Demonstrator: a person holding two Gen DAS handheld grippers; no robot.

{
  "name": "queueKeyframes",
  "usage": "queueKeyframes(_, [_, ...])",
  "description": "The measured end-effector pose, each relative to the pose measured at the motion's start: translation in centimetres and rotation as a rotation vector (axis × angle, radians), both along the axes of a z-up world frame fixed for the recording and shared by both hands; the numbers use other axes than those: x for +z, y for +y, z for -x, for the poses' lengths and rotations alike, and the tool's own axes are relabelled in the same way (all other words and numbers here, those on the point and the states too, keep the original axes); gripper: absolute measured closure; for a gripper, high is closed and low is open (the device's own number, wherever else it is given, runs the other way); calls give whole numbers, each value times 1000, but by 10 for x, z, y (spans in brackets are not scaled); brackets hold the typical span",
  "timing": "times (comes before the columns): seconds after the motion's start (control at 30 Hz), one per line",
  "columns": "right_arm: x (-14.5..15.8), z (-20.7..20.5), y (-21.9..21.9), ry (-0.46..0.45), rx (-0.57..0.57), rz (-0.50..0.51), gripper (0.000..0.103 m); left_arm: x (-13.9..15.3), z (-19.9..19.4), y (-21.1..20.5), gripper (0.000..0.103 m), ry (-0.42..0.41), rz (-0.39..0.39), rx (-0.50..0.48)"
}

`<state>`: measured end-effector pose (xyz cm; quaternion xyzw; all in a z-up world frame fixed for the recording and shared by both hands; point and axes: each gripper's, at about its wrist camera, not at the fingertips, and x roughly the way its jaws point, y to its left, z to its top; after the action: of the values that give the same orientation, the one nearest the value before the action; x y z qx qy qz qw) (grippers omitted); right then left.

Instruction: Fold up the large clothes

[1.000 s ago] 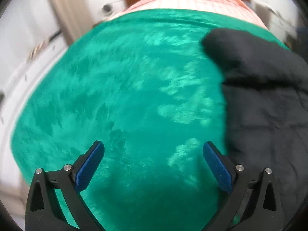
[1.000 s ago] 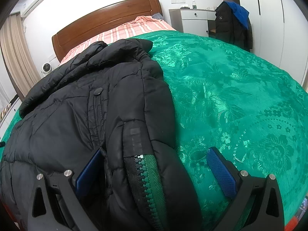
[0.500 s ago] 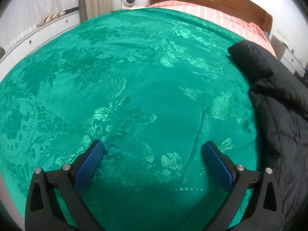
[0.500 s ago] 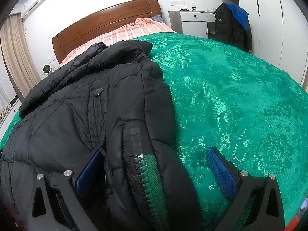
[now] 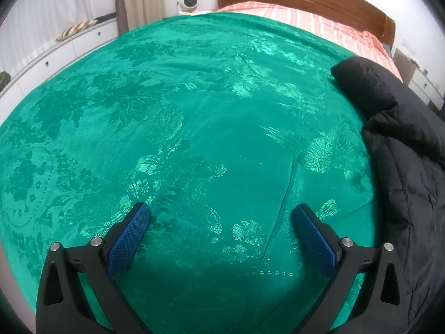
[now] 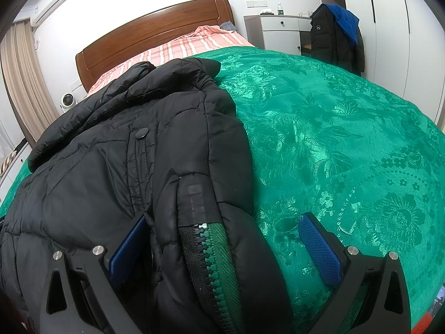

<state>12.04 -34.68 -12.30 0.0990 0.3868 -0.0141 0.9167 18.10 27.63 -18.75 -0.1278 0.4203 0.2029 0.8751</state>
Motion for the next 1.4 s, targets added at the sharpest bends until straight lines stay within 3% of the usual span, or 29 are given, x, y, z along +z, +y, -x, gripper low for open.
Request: queueKeyframes(1.4, [0, 0, 0, 0, 1, -1, 0, 0, 1, 1, 0, -9, -6, 1])
